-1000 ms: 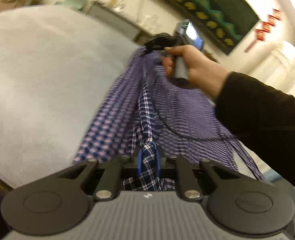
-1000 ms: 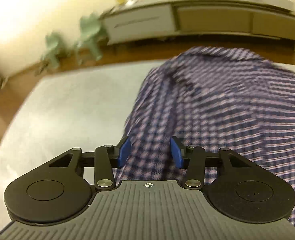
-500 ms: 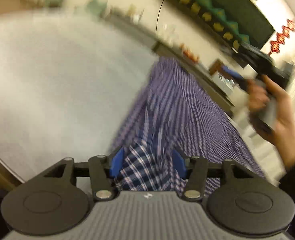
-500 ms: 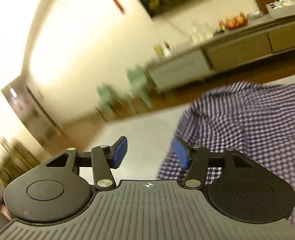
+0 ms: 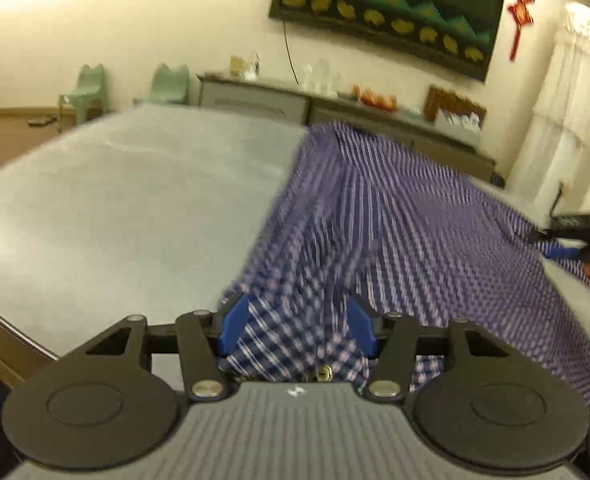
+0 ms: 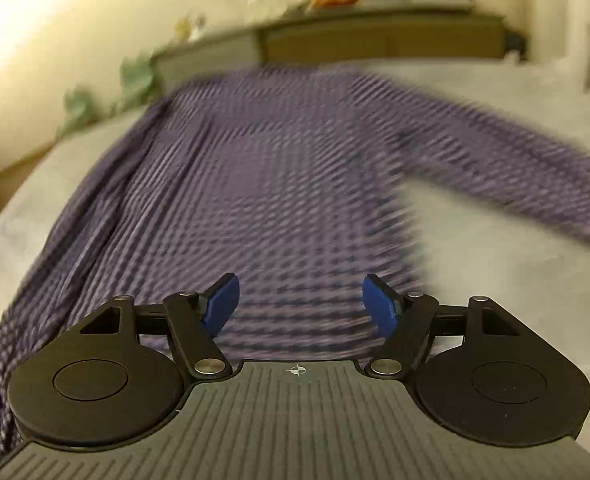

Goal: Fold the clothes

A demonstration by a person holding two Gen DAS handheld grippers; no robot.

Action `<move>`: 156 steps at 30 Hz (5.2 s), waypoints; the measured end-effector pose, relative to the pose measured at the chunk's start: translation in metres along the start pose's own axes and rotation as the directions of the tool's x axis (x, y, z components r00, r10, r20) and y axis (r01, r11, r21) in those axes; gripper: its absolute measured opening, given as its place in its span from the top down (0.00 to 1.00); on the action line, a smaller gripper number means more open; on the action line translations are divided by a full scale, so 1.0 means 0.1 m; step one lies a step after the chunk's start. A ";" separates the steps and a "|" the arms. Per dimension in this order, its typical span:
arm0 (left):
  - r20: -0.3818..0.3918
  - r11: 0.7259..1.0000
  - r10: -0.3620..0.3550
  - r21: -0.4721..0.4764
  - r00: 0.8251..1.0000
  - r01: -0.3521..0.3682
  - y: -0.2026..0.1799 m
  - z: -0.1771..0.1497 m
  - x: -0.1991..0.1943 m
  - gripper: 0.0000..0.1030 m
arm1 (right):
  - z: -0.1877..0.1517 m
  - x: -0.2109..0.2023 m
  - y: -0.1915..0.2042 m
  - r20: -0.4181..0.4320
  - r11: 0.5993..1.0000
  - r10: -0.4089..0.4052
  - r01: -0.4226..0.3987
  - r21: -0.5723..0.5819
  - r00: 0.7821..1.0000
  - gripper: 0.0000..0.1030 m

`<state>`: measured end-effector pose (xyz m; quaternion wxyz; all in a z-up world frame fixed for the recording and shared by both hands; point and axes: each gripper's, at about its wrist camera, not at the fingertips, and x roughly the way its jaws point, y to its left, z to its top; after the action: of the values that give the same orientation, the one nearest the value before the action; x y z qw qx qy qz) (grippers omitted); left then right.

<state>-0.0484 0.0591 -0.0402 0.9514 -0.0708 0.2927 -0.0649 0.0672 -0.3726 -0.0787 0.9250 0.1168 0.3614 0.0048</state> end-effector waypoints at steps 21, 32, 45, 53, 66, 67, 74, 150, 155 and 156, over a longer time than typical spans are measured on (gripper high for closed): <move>-0.203 0.800 -0.463 0.323 0.863 0.506 -2.95 0.76 0.74 0.31 | -0.03 -0.48 -3.06 0.004 0.837 -0.441 0.409 0.364 0.898 0.57; -0.104 0.489 -0.478 0.794 0.872 0.363 -4.51 -0.07 1.39 0.29 | 0.09 -0.92 -3.04 0.220 0.853 -0.029 -0.091 0.514 0.975 0.89; 0.250 0.185 -0.490 0.966 0.835 -0.181 -5.46 -1.06 1.94 0.95 | 0.17 -0.98 -2.75 0.300 0.772 0.253 -0.379 0.511 0.920 0.87; 0.256 0.635 -0.296 0.772 0.920 -0.010 -4.70 0.51 1.90 0.94 | 0.02 -1.31 -2.83 0.438 0.745 0.130 -0.379 0.549 0.890 0.42; 0.218 0.951 -0.020 0.306 0.976 -0.049 -2.72 3.12 1.79 0.94 | -1.04 -0.89 -0.48 0.001 0.990 -0.132 0.132 -0.041 0.991 0.25; 0.221 0.954 -0.023 0.297 0.975 -0.044 -2.72 3.18 1.78 0.94 | -1.14 -0.91 -0.41 0.001 0.989 -0.143 0.143 -0.047 0.990 0.25; 0.278 0.970 -0.080 0.244 0.957 0.010 -2.67 3.57 1.72 0.94 | -1.36 -1.14 -0.06 0.083 0.981 -0.158 0.166 -0.102 0.984 1.00; -0.092 0.253 -0.611 0.918 0.786 0.304 -2.36 0.87 1.19 0.93 | 0.43 -0.17 -1.12 -0.034 0.929 0.288 -0.270 0.254 0.957 0.41; -0.205 0.081 -0.549 0.952 0.811 0.295 -2.46 0.07 1.17 0.93 | 0.20 -0.07 -1.24 -0.043 0.799 0.451 -0.382 0.465 0.891 0.41; -0.205 0.064 -0.546 0.957 0.813 0.284 -2.47 -0.01 1.16 0.93 | 0.19 -0.06 -1.20 -0.041 0.796 0.456 -0.387 0.466 0.889 0.41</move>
<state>0.0261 -0.2030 -0.0617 0.7428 0.4484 0.0506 -0.4945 0.0669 -0.4944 -0.0877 0.8184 0.4023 0.3867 0.1370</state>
